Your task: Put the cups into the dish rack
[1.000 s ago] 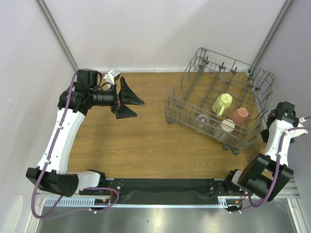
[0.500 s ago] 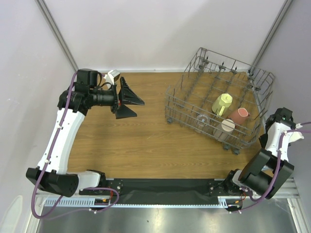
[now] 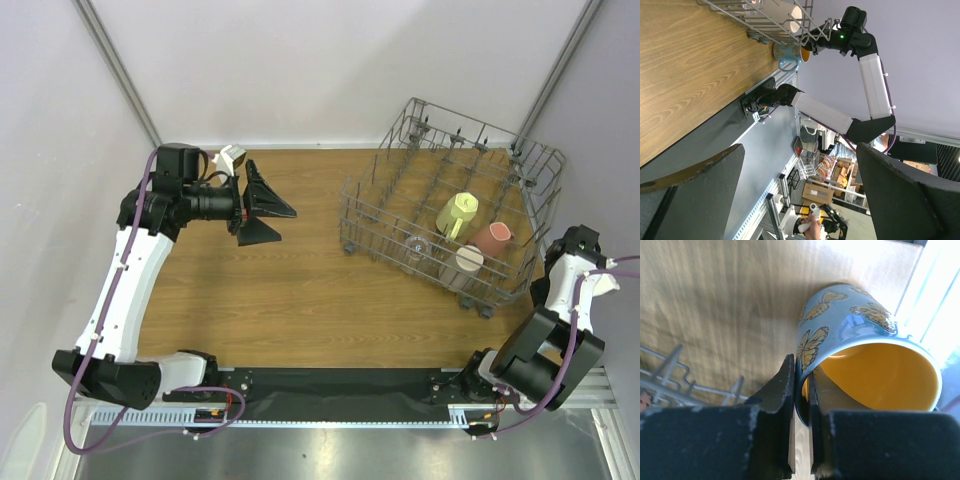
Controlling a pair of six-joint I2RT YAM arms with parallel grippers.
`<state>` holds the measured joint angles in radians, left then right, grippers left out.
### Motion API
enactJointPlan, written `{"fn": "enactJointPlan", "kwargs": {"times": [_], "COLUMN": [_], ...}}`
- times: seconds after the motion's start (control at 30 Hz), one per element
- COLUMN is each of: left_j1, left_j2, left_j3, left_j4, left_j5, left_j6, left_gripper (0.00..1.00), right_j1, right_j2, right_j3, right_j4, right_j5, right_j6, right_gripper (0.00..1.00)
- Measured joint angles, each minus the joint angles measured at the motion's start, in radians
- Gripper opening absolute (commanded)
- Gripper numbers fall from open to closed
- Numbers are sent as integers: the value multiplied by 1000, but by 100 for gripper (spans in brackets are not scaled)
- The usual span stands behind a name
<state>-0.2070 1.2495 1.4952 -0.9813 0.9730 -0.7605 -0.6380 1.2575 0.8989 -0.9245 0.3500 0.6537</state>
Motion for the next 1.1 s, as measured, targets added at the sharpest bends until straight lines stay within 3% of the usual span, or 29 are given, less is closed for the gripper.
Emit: {"fn": "enactJointPlan", "kwargs": {"times": [0.27,0.53,0.7,0.9,1.1], "left_j1": [0,0,0,0,-53], "left_j2": [-2,3,-7,-56,-95], "left_j3": [-1,-1,-18,-87,-109], "left_j4": [-1,8,63,179,377], "left_j5": [2,4,9,19,-2], "left_j6": [0,-10,-47,-159,-293], "left_gripper": [100,100,100,100,100], "right_j1": [71,98,152,187,318], "right_j2": [-73,-45,-53,-155,-202], "right_j3": [217,722,984,972,727], "right_j4": [-213,-370,-327,-163,190], "right_j5": [68,48,-46,-356,-702], "right_j6": [47,68,61,121,305], "right_gripper": [0,0,0,0,0]}}
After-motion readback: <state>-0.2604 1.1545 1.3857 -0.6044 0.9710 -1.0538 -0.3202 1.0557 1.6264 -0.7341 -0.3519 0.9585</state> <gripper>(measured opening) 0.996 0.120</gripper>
